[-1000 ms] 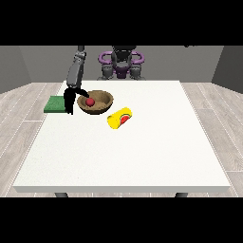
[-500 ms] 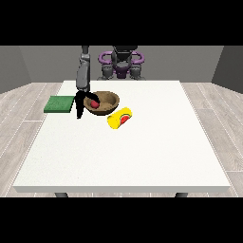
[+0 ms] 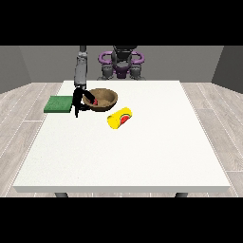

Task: Pick the cup and pour the ball into the bowl, then pick the bowl and place it on the pad

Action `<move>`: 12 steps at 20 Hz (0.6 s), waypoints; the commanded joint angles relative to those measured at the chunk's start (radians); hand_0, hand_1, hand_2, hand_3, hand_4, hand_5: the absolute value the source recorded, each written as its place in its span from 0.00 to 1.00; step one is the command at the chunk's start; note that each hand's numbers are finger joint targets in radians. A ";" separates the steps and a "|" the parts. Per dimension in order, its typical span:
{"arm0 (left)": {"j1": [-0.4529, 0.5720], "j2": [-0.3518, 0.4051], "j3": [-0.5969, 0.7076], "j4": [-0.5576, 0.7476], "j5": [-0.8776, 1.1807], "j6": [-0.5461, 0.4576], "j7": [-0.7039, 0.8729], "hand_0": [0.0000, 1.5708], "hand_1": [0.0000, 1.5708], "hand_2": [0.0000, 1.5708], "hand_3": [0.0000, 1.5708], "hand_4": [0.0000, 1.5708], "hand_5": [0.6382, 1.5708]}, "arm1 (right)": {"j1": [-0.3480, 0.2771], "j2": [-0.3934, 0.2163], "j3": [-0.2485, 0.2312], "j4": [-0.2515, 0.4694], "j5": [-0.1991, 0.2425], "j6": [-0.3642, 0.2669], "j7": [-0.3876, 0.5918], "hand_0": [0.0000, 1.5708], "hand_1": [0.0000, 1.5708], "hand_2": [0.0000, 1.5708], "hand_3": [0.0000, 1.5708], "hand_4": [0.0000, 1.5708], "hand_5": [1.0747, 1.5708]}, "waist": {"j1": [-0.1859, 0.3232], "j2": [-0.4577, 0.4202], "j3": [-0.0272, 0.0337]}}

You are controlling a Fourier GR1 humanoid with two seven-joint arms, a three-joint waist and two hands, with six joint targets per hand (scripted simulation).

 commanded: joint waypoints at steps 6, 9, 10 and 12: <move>0.164 0.020 0.035 0.197 -0.057 -0.030 -0.130 0.00 0.00 0.00 0.00 0.00 0.97 | -0.096 -0.130 0.119 -0.128 0.099 0.020 0.509 1.00 1.00 1.00 1.00 0.80 0.80 | -0.122 -0.159 0.0207; 0.093 0.112 0.075 0.213 -0.023 -0.073 -0.130 0.00 0.00 0.00 0.00 0.00 0.97 | -0.197 -0.175 0.063 -0.090 0.060 0.056 0.495 1.00 1.00 1.00 1.00 0.80 0.81 | -0.132 -0.052 0.0236; 0.138 0.106 0.077 0.241 -0.041 -0.056 -0.151 0.00 0.00 0.00 0.00 0.00 0.97 | -0.165 -0.146 0.086 -0.113 0.056 0.062 0.544 1.00 1.00 1.00 1.00 0.80 0.83 | -0.160 -0.094 0.0233; 0.183 0.096 0.086 0.234 -0.023 -0.088 -0.175 0.00 0.00 0.00 0.00 0.00 0.97 | -0.130 -0.132 0.074 -0.075 0.055 0.055 0.484 1.00 1.00 1.00 1.00 0.83 0.84 | -0.136 -0.089 0.0239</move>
